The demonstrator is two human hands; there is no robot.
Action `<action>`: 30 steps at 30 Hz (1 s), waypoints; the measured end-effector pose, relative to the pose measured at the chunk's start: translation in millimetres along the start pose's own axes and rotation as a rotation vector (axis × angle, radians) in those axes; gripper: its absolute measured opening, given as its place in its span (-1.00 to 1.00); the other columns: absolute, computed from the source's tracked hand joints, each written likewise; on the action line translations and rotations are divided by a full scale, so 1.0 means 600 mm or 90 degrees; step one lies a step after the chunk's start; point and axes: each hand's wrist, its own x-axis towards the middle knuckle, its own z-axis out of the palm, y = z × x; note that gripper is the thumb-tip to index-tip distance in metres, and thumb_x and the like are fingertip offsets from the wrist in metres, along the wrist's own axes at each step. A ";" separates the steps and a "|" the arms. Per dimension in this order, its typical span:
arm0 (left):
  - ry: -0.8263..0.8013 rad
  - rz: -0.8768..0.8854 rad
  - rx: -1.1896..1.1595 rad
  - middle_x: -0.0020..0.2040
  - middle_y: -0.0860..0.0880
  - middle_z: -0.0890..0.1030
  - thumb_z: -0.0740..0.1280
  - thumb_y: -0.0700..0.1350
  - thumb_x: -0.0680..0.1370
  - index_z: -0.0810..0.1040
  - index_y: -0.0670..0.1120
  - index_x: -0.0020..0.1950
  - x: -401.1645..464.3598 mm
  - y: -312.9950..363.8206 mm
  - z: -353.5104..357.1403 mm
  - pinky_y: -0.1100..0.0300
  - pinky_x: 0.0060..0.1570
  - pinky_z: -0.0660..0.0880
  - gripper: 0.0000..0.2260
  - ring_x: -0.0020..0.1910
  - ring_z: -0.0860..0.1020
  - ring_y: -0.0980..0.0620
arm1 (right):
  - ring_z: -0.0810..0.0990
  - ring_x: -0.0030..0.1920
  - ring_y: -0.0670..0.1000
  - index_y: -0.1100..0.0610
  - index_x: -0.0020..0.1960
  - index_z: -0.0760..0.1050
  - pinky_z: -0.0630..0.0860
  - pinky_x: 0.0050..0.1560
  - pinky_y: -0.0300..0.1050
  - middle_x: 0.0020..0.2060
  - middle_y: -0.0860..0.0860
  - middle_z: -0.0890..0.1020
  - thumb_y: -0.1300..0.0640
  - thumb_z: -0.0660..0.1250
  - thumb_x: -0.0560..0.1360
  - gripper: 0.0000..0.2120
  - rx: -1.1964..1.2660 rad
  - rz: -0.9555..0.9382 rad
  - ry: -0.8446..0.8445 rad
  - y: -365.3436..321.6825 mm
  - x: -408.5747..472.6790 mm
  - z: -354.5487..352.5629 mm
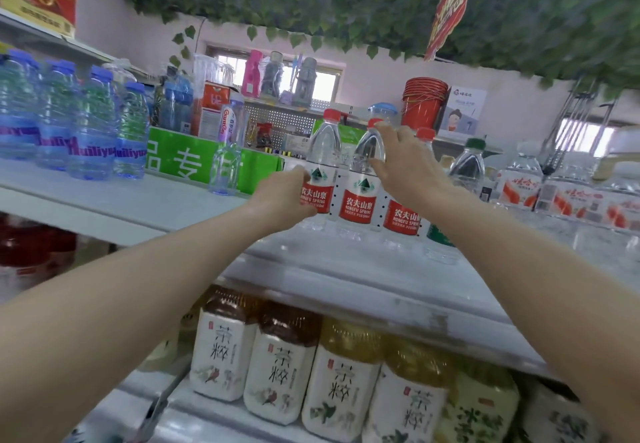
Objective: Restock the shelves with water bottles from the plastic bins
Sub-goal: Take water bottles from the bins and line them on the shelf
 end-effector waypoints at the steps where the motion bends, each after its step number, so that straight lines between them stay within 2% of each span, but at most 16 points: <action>1: 0.027 0.036 0.023 0.21 -0.06 0.56 0.43 0.00 0.50 0.37 -0.08 0.37 -0.021 0.004 -0.004 0.03 0.13 0.47 -0.50 0.14 0.53 -0.07 | 0.49 0.24 0.22 0.10 0.51 0.15 0.48 0.18 0.10 0.32 0.19 0.41 0.05 0.23 0.62 -0.48 -0.032 -0.018 -0.008 -0.004 -0.027 -0.011; 5: 0.083 0.170 0.087 0.29 -0.09 0.49 0.40 0.01 0.52 0.35 -0.08 0.40 -0.113 0.026 -0.010 -0.02 0.17 0.45 -0.50 0.23 0.48 -0.13 | 0.45 0.26 0.22 0.14 0.47 0.25 0.49 0.12 0.11 0.33 0.16 0.41 0.03 0.21 0.62 -0.54 -0.141 -0.067 -0.045 -0.012 -0.147 -0.053; 11: 0.119 0.291 0.119 0.31 -0.10 0.48 0.40 0.01 0.50 0.37 -0.07 0.40 -0.239 0.079 0.017 -0.04 0.19 0.43 -0.50 0.27 0.44 -0.15 | 0.43 0.27 0.14 0.08 0.48 0.22 0.51 0.12 0.09 0.32 0.11 0.41 -0.05 0.17 0.63 -0.53 -0.190 -0.051 -0.127 -0.010 -0.336 -0.121; 14: 0.098 0.355 0.105 0.25 -0.14 0.51 0.42 0.00 0.49 0.41 -0.10 0.35 -0.303 0.130 0.054 -0.08 0.13 0.45 -0.53 0.20 0.47 -0.19 | 0.45 0.22 0.16 0.09 0.47 0.24 0.54 0.03 0.12 0.28 0.12 0.43 -0.04 0.17 0.63 -0.55 -0.217 -0.015 -0.164 0.008 -0.448 -0.158; 18: 0.078 0.455 0.108 0.20 -0.21 0.54 0.46 -0.01 0.45 0.45 -0.17 0.32 -0.377 0.213 0.125 -0.10 0.07 0.47 -0.50 0.14 0.50 -0.26 | 0.55 0.05 0.28 0.22 0.38 0.39 0.55 -0.17 0.14 0.12 0.23 0.53 0.05 0.32 0.55 -0.54 -0.291 -0.025 -0.175 0.046 -0.596 -0.198; 21: 0.042 0.513 0.061 0.22 -0.23 0.52 0.46 -0.04 0.44 0.44 -0.18 0.33 -0.431 0.291 0.189 -0.11 0.11 0.45 -0.49 0.15 0.49 -0.28 | 0.50 0.06 0.27 0.17 0.40 0.34 0.57 -0.20 0.14 0.13 0.21 0.48 0.00 0.21 0.57 -0.55 -0.286 0.016 -0.210 0.089 -0.709 -0.223; 24: -0.019 0.562 0.025 0.24 -0.23 0.51 0.46 -0.04 0.45 0.43 -0.18 0.34 -0.490 0.376 0.269 -0.09 0.16 0.42 -0.49 0.17 0.47 -0.28 | 0.48 0.10 0.26 0.16 0.41 0.32 0.52 -0.20 0.10 0.14 0.20 0.47 0.00 0.24 0.59 -0.55 -0.269 0.068 -0.238 0.150 -0.832 -0.240; 26: -0.056 0.588 0.007 0.23 -0.23 0.51 0.46 -0.04 0.45 0.44 -0.18 0.33 -0.527 0.437 0.332 -0.08 0.16 0.42 -0.49 0.17 0.47 -0.28 | 0.51 0.04 0.27 0.18 0.38 0.36 0.51 -0.22 0.08 0.10 0.21 0.49 0.01 0.26 0.57 -0.56 -0.254 0.100 -0.254 0.197 -0.918 -0.244; 30: -0.135 0.610 -0.035 0.20 -0.19 0.52 0.45 -0.04 0.45 0.44 -0.13 0.30 -0.603 0.565 0.476 -0.11 0.09 0.48 -0.53 0.17 0.47 -0.26 | 0.51 -0.03 0.25 0.16 0.33 0.39 0.53 -0.32 0.10 0.06 0.19 0.50 -0.03 0.18 0.56 -0.58 -0.240 0.175 -0.306 0.302 -1.096 -0.249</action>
